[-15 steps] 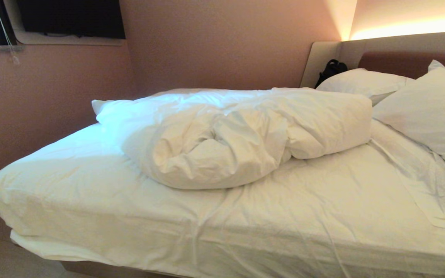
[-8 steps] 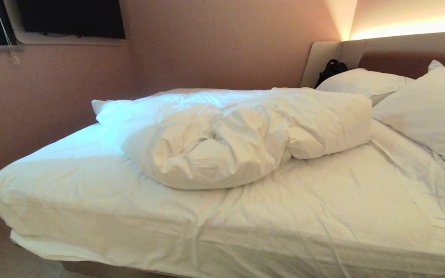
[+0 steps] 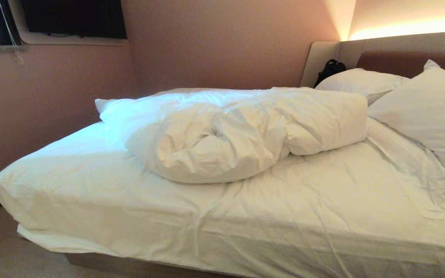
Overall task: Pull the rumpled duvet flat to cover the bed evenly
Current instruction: Hold the folded corner of the quilt
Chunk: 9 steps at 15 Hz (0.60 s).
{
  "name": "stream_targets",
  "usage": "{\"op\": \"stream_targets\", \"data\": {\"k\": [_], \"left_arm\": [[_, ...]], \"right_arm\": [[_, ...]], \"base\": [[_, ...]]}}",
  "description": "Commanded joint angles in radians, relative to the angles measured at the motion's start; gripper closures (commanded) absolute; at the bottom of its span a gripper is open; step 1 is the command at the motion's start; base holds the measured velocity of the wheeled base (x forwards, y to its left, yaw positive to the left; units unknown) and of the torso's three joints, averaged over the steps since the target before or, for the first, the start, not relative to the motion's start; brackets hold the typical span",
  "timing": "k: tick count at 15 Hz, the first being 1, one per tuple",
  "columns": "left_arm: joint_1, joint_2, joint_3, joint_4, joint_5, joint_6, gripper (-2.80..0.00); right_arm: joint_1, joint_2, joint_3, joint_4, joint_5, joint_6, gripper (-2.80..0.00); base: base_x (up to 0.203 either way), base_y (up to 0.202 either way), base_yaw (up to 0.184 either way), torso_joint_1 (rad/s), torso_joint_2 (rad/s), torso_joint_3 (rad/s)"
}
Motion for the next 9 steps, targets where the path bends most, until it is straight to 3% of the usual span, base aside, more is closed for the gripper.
{"op": "stream_targets", "data": {"k": [1, 3, 9], "left_arm": [[0.001, 0.000, 0.000, 0.000, 0.000, -0.001, 0.00], [0.000, 0.000, 0.000, 0.000, -0.002, 0.002, 0.00], [0.000, 0.000, 0.000, 0.000, -0.002, 0.002, 0.00]], "right_arm": [[0.000, 0.001, -0.001, 0.000, 0.000, 0.000, 0.00], [0.000, 0.001, -0.001, 0.000, 0.000, 0.001, 0.00], [0.000, 0.001, -0.001, 0.000, 0.000, 0.001, 0.00]], "base": [[-0.194, 0.000, 0.000, 0.007, -0.01, 0.002], [-0.105, 0.000, -0.002, -0.002, 0.00, 0.007], [0.000, 0.000, 0.000, 0.000, 0.00, 0.000]]}}
